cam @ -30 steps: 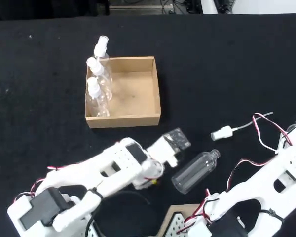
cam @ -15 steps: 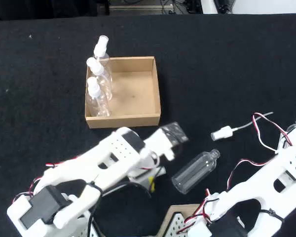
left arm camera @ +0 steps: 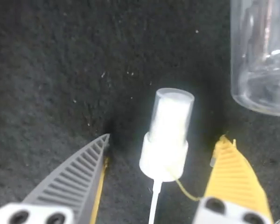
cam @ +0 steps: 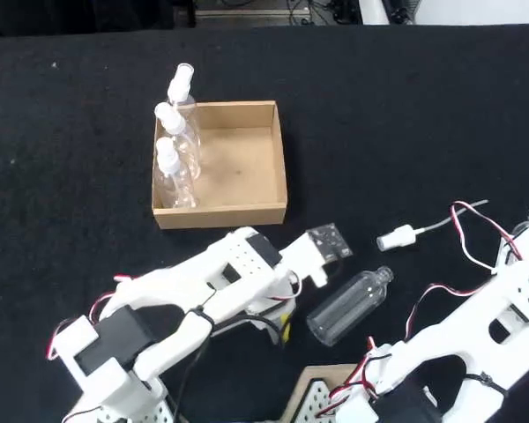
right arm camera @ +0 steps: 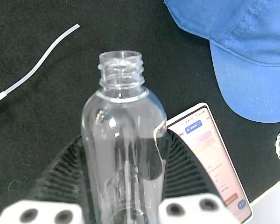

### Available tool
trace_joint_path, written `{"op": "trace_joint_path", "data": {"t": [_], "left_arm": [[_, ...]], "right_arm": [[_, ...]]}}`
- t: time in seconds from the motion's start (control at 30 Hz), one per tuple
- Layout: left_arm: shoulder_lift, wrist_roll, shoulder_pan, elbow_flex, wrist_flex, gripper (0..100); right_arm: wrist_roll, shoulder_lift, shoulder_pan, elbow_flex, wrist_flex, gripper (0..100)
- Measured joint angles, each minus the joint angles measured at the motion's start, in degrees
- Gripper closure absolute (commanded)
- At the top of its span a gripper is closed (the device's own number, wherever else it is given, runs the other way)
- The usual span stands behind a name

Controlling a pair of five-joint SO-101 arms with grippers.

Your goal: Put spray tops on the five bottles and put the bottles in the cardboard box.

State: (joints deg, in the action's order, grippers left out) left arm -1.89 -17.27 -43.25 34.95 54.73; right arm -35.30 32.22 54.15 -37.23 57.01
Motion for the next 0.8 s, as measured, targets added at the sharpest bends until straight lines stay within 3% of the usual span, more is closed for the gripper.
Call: {"op": "trace_joint_path", "data": {"t": [0.5,0.8], "left_arm": [[-1.1,-0.1,0.0,-2.2,0.4,68],[-1.1,-0.1,-1.8,-2.9,1.2,84]], "right_arm": [[0.0,0.0,0.0,-5.2,-4.1,98.7],[0.0,0.0,0.0,-5.2,-4.2,98.7]]}}
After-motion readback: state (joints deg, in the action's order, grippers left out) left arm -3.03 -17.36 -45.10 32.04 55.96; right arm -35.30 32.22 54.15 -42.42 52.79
